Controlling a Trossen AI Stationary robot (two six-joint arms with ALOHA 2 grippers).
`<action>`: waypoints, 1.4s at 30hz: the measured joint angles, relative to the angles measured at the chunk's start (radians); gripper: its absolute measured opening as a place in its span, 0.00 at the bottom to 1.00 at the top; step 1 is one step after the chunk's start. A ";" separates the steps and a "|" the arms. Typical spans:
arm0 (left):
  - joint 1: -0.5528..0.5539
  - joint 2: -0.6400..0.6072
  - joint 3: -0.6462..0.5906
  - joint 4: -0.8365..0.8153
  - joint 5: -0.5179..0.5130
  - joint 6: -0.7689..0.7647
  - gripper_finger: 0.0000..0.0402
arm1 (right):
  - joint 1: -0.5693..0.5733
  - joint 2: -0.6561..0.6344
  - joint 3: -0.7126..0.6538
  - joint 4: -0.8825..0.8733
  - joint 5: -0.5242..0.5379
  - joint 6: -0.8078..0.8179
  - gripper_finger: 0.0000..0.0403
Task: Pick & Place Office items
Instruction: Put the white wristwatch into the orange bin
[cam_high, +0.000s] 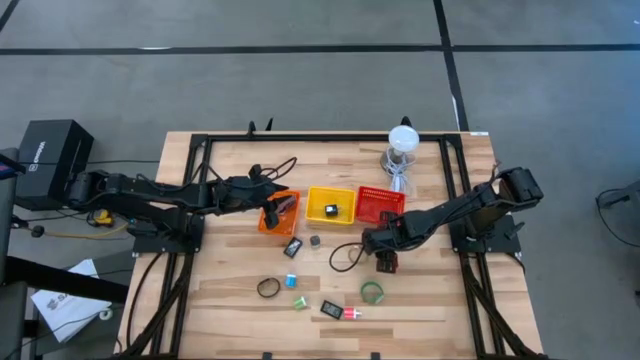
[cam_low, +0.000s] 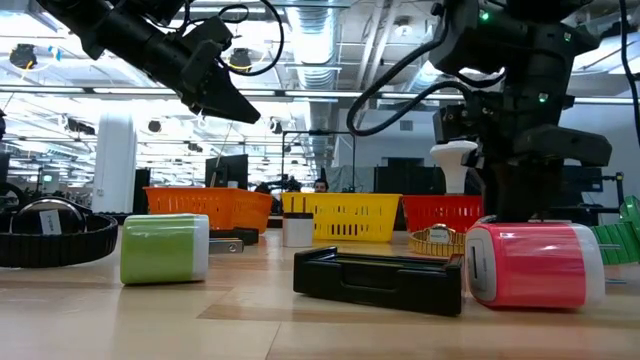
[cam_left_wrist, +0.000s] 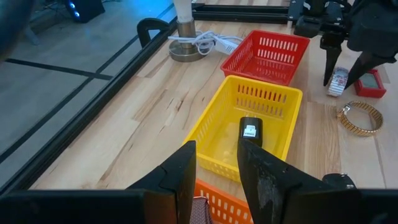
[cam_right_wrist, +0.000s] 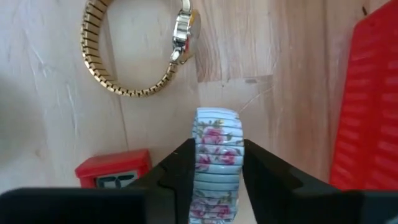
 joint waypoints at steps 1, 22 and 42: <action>0.000 0.000 0.000 0.000 0.000 0.000 0.28 | 0.000 0.000 0.000 -0.002 -0.002 -0.002 0.26; 0.000 0.000 0.000 0.006 0.000 0.000 0.28 | -0.007 0.000 0.162 -0.185 -0.026 -0.093 0.20; 0.000 0.000 0.000 0.013 0.000 0.000 0.28 | -0.186 -0.010 0.406 -0.536 0.232 -0.252 0.20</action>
